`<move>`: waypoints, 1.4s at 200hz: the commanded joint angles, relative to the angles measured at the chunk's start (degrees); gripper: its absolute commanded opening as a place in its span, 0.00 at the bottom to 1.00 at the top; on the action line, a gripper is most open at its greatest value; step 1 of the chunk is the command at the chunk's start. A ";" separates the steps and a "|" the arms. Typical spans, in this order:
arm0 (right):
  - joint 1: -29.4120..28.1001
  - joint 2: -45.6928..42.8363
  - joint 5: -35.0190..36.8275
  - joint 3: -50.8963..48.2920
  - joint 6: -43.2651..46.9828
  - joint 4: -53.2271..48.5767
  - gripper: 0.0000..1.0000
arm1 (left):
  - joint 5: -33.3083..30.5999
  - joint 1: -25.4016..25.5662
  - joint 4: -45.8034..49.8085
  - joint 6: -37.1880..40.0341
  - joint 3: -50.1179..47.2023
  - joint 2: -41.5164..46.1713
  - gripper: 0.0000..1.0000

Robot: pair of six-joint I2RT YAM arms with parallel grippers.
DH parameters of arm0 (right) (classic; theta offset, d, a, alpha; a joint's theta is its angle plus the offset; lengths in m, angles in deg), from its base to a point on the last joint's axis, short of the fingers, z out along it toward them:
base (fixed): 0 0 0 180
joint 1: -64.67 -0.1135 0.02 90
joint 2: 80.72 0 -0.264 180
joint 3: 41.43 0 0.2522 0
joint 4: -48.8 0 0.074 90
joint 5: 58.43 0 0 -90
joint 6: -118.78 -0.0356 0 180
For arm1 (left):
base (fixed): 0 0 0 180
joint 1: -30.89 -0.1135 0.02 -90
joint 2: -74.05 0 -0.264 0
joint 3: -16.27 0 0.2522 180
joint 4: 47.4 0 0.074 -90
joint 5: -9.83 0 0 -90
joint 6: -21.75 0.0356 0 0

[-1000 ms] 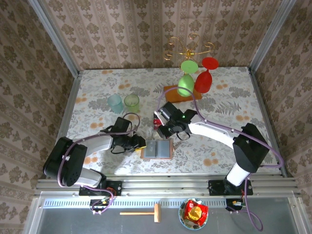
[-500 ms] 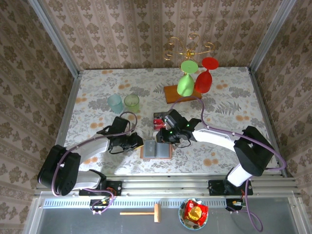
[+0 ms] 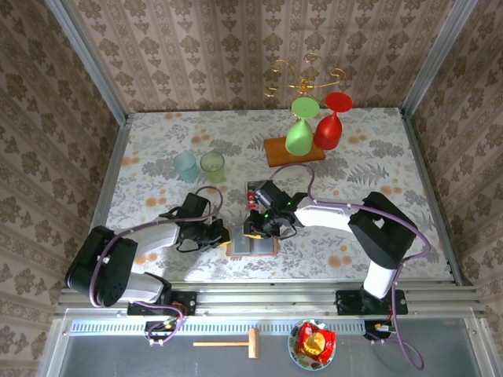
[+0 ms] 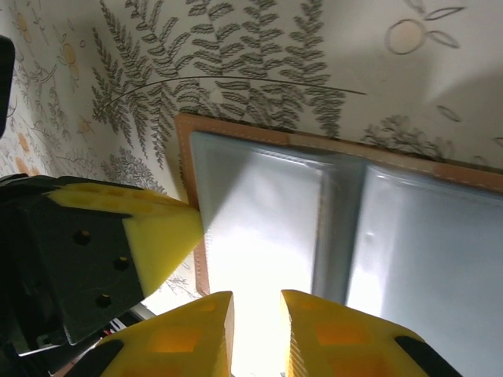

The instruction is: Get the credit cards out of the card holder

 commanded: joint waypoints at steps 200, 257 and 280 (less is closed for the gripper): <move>-1.02 -0.13 4.07 -0.56 -0.70 -5.05 0.28 | -0.42 -1.80 5.36 4.35 1.31 -3.31 0.03; -0.03 0.04 1.78 -3.78 -1.53 -0.22 0.27 | -1.38 -1.63 9.98 3.77 6.33 1.58 0.05; 0.41 -0.02 1.12 -4.51 -1.54 0.89 0.26 | -0.47 -0.77 9.00 1.73 7.18 2.40 0.06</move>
